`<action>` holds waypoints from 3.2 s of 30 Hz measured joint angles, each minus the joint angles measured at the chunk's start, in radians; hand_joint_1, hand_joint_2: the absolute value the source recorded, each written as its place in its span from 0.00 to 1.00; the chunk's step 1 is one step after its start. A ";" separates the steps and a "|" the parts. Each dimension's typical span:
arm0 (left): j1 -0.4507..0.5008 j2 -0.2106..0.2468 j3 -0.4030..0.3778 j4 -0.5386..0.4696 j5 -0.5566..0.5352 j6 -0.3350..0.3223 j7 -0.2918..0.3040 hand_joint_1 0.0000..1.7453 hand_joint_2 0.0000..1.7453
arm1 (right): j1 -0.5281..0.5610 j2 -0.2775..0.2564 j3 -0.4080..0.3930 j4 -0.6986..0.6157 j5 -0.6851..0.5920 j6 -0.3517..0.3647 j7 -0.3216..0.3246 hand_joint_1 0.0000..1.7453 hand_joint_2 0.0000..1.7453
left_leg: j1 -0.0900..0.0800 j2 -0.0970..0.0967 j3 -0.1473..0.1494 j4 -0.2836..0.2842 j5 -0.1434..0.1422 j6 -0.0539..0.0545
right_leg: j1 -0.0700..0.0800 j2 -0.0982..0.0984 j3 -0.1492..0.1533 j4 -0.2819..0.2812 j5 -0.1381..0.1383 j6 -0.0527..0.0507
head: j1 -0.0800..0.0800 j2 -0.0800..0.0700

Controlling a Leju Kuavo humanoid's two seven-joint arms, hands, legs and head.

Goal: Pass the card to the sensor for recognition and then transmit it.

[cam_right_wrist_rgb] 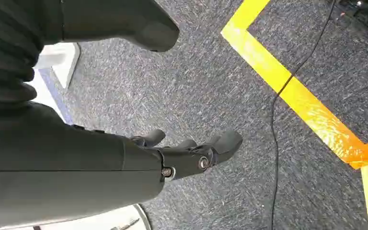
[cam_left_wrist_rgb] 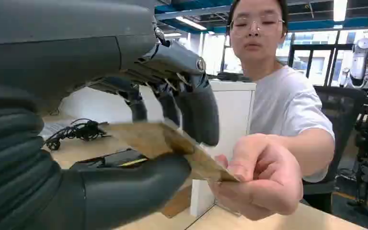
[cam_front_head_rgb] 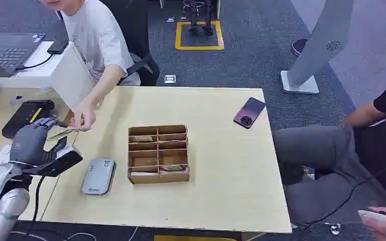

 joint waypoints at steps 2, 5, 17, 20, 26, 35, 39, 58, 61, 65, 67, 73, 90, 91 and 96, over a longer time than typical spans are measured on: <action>0.000 -0.002 0.001 0.000 -0.001 0.003 -0.002 1.00 1.00 | 0.000 0.000 0.000 0.000 0.000 0.000 0.000 0.00 1.00 | 0.000 0.000 0.000 0.000 0.000 0.000 | 0.000 0.000 0.000 0.000 0.000 0.000 | 0.000 0.000; 0.001 -0.002 0.006 0.000 -0.004 0.006 -0.005 1.00 1.00 | 0.000 0.000 0.000 0.000 0.000 0.000 0.000 0.00 1.00 | 0.000 0.000 0.000 0.000 0.000 0.000 | 0.000 0.000 0.000 0.000 0.000 0.000 | 0.000 0.000; 0.051 -0.008 0.045 -0.036 0.167 -0.010 -0.104 1.00 1.00 | 0.000 0.000 0.002 0.000 0.005 0.003 0.000 0.00 1.00 | 0.000 0.000 0.000 0.000 0.000 0.000 | 0.000 0.000 0.000 0.000 0.000 0.000 | 0.000 0.000; 0.054 -0.013 0.052 -0.043 0.175 -0.016 -0.108 1.00 1.00 | 0.000 0.000 0.002 0.000 0.005 0.003 0.000 0.00 1.00 | 0.000 0.000 0.000 0.000 0.000 0.000 | 0.000 0.000 0.000 0.000 0.000 0.000 | 0.000 0.000; 0.056 -0.020 0.059 -0.049 0.177 -0.016 -0.108 1.00 1.00 | 0.000 0.000 0.002 0.000 0.005 0.003 0.000 0.00 1.00 | 0.000 0.000 0.000 0.000 0.000 0.000 | 0.000 0.000 0.000 0.000 0.000 0.000 | 0.000 0.000; 0.094 0.024 0.055 -0.076 0.340 -0.336 -0.145 1.00 1.00 | 0.000 0.000 0.003 0.000 0.004 0.006 0.001 0.00 1.00 | 0.000 0.001 0.000 0.000 -0.001 -0.001 | 0.000 0.001 0.000 0.000 -0.001 0.000 | 0.000 0.000; 0.149 0.077 0.045 -0.105 0.275 -0.400 -0.204 1.00 1.00 | 0.000 0.000 0.005 -0.002 0.009 0.016 0.002 0.00 1.00 | 0.000 0.000 0.000 0.000 -0.001 -0.001 | 0.000 0.000 -0.001 0.000 -0.002 -0.001 | 0.000 0.000; 0.118 0.063 -0.117 -0.096 0.184 -0.383 -0.120 1.00 1.00 | -0.011 0.001 0.027 -0.003 0.012 0.012 0.021 0.00 1.00 | 0.000 -0.003 -0.001 0.000 -0.001 0.000 | 0.000 -0.003 0.000 0.000 -0.002 -0.001 | 0.000 0.000; 0.101 0.045 -0.137 -0.085 0.182 -0.357 -0.097 1.00 1.00 | -0.011 0.002 0.028 -0.003 0.012 0.009 0.023 0.00 1.00 | 0.000 -0.003 -0.001 0.000 -0.001 0.000 | 0.000 -0.003 0.000 0.000 -0.002 -0.001 | 0.000 0.000; 0.093 0.027 -0.148 -0.071 0.157 -0.327 -0.062 1.00 1.00 | -0.011 0.002 0.028 -0.003 0.012 0.007 0.026 0.00 1.00 | 0.000 -0.003 -0.001 0.000 -0.001 0.000 | 0.000 -0.003 0.000 0.000 -0.002 -0.001 | 0.000 0.000; 0.088 0.003 -0.151 -0.060 0.156 -0.305 -0.050 1.00 1.00 | -0.012 0.002 0.028 -0.003 0.013 0.007 0.029 0.00 1.00 | 0.000 -0.003 -0.001 0.000 -0.001 0.000 | 0.000 -0.003 0.000 0.000 -0.002 -0.001 | 0.000 0.000; 0.033 -0.089 -0.164 -0.007 0.126 -0.264 -0.006 1.00 1.00 | -0.014 0.003 0.036 -0.003 0.020 0.006 0.032 0.00 1.00 | 0.000 -0.003 -0.001 0.000 -0.001 0.000 | 0.000 -0.004 0.000 0.000 -0.002 -0.001 | 0.000 0.000; 0.016 -0.162 -0.169 0.112 0.036 -0.172 0.040 1.00 1.00 | -0.014 0.004 0.045 -0.007 0.019 0.018 0.031 0.00 1.00 | 0.000 -0.003 -0.001 0.000 -0.001 0.000 | 0.000 -0.003 0.000 0.000 -0.002 -0.001 | 0.000 0.000; 0.017 -0.164 -0.169 0.123 0.033 -0.169 0.046 1.00 1.00 | -0.014 0.004 0.045 -0.007 0.019 0.018 0.031 0.00 1.00 | 0.000 -0.003 -0.001 0.000 -0.001 0.000 | 0.000 -0.003 0.000 0.000 -0.002 -0.001 | 0.000 0.000; 0.025 -0.168 -0.159 0.180 0.008 -0.145 0.048 1.00 1.00 | -0.013 0.004 0.046 -0.008 0.019 0.018 0.031 0.00 1.00 | 0.000 -0.003 -0.001 0.000 -0.001 0.000 | 0.000 -0.003 0.000 0.000 -0.002 -0.001 | 0.000 0.000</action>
